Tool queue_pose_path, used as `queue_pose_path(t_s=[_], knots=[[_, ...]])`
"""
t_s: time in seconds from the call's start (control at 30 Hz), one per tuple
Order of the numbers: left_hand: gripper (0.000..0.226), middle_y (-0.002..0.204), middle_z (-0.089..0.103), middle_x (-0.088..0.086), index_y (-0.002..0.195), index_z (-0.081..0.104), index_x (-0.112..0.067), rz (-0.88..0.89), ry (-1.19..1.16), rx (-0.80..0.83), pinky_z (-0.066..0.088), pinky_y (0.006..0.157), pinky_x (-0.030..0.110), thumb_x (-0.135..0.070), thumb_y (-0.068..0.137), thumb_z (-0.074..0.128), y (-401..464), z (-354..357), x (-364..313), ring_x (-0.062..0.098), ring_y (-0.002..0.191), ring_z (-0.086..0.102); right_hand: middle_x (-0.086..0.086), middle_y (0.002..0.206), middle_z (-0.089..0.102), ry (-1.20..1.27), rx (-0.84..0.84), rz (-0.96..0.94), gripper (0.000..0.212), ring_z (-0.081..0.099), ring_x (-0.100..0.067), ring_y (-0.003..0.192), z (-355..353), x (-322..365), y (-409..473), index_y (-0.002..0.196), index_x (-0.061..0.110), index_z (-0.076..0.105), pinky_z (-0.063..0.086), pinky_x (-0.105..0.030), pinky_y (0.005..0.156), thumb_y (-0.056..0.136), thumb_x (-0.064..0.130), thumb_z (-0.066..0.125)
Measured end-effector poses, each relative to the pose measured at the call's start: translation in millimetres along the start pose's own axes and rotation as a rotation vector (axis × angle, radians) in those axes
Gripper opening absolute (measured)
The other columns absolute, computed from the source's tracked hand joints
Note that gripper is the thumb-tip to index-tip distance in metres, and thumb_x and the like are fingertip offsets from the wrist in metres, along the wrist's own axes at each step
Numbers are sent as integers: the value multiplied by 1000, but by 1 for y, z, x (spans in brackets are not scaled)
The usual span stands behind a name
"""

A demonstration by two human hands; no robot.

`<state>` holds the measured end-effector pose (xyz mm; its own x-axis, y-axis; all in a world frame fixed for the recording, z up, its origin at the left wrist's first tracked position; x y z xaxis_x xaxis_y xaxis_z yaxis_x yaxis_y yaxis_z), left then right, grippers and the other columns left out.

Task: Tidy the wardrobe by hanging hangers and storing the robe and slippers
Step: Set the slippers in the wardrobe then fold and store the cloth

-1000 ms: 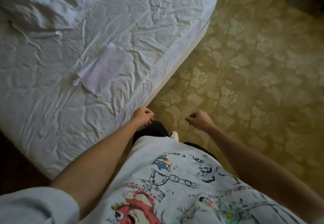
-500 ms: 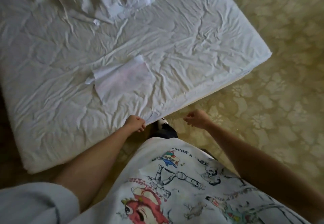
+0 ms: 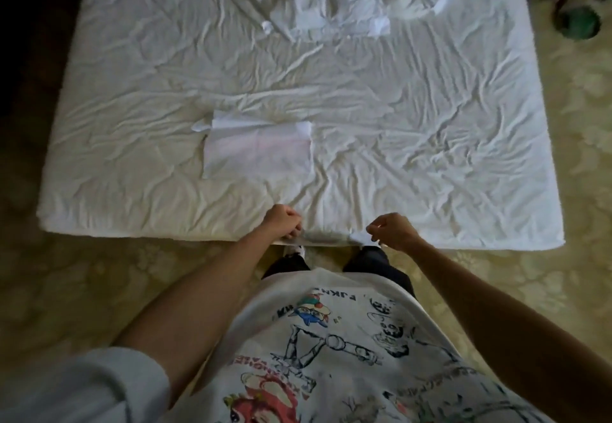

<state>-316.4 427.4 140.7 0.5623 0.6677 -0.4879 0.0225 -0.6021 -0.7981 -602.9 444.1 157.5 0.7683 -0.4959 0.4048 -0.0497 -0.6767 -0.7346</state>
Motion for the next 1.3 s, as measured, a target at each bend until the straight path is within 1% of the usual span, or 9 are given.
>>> queue_pose_path(t_s=[0.07, 0.2, 0.4, 0.6, 0.73, 0.9, 0.97, 1.13, 1.3], knots=[[16, 76, 73, 8, 94, 73, -7, -32, -58, -49, 52, 50, 22, -8, 89, 58, 3, 5, -7, 16, 55, 65, -5, 76, 76, -60, 56, -54, 13, 64, -8, 54, -15, 11, 15, 88, 12, 75, 45, -14, 52, 91, 22, 67], [14, 75, 75, 2, 90, 73, -15, -75, -112, -149, 61, 61, 30, -18, 87, 60, 13, 12, -20, 16, 60, 71, 0, 73, 75, -162, 153, -159, 12, 64, -8, 56, -31, 35, 47, 77, 22, 71, 53, -24, 65, 88, 21, 66], [17, 90, 74, -3, 98, 73, -19, -105, -54, -299, 60, 80, 32, -24, 83, 68, 61, -7, -17, 15, 80, 71, 1, 96, 75, -270, 200, -331, 16, 70, -17, 89, -24, 92, 116, 93, 18, 75, 57, -34, 81, 88, 23, 61], [28, 109, 70, -4, 107, 70, -22, -149, 140, -446, 46, 81, 26, -9, 84, 61, 138, -59, 4, 21, 105, 64, -2, 92, 74, -392, 2, -389, 19, 69, -20, 77, 12, 135, 195, 93, 19, 74, 58, -32, 72, 93, 27, 57], [41, 126, 59, 4, 120, 61, -18, -166, 303, -530, 49, 91, 37, -3, 82, 60, 197, -102, 41, 27, 118, 56, -4, 109, 69, -500, -65, -464, 23, 66, -23, 93, 55, 156, 246, 108, 14, 71, 50, -30, 70, 96, 29, 58], [69, 141, 40, 7, 136, 45, -17, -127, 677, -558, 45, 93, 42, -4, 74, 72, 249, -135, 92, 30, 128, 41, -9, 143, 43, -667, -90, -668, 78, 48, -26, 125, 118, 159, 301, 142, 13, 46, 53, -39, 88, 78, 46, 76], [71, 138, 44, 8, 135, 47, -16, -78, 768, -603, 46, 91, 43, -6, 70, 74, 263, -147, 112, 32, 123, 46, -11, 140, 47, -694, -147, -728, 79, 49, -29, 125, 128, 155, 314, 141, 13, 48, 52, -41, 87, 74, 42, 77], [7, 99, 66, 16, 97, 68, -7, 162, 592, -805, 48, 80, 46, -8, 90, 65, 274, -185, 103, 40, 90, 62, -8, 97, 69, -382, -431, -754, 24, 66, -31, 83, 101, 169, 325, 101, 10, 68, 52, -39, 70, 79, 2, 68], [21, 104, 75, 14, 110, 70, -9, 231, 301, -830, 52, 80, 42, -5, 91, 60, 252, -232, 21, 39, 95, 66, -6, 89, 74, 37, -541, -594, 32, 70, -29, 75, 4, 204, 312, 103, 10, 71, 55, -38, 63, 80, -5, 54]])
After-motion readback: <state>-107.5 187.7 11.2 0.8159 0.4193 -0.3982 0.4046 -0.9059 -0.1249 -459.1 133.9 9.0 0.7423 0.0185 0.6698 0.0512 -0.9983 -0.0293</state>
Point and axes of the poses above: each hand's wrist, its own y-axis towards the middle knuckle, its own z-axis out of the palm, x = y × z, the point moved 6 cm from there along y, towards the middle knuckle
